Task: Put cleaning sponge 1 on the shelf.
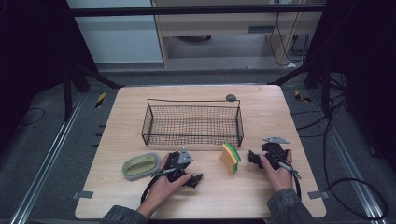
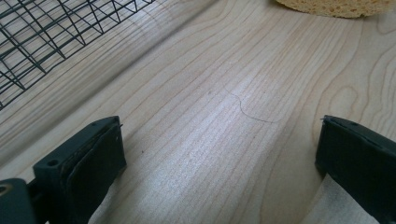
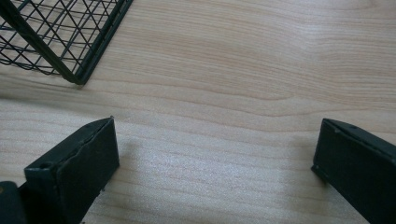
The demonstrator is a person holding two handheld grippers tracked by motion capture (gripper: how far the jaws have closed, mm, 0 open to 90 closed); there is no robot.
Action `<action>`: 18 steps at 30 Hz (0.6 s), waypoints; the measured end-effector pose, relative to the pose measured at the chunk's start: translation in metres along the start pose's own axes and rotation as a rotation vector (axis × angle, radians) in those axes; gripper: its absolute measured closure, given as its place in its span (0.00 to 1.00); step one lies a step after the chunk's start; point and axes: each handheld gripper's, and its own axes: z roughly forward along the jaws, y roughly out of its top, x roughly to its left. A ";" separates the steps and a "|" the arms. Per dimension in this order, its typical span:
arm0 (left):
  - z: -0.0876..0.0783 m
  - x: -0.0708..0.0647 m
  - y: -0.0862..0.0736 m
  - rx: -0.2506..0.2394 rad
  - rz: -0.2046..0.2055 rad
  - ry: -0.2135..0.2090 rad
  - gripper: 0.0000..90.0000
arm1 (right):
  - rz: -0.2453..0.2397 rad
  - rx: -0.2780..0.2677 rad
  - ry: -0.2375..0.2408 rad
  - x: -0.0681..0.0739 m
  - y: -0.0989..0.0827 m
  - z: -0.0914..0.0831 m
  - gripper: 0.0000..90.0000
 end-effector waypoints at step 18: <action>-0.052 0.001 0.021 -0.059 0.096 -0.029 0.06 | -0.039 -0.003 0.025 -0.003 -0.001 0.000 0.01</action>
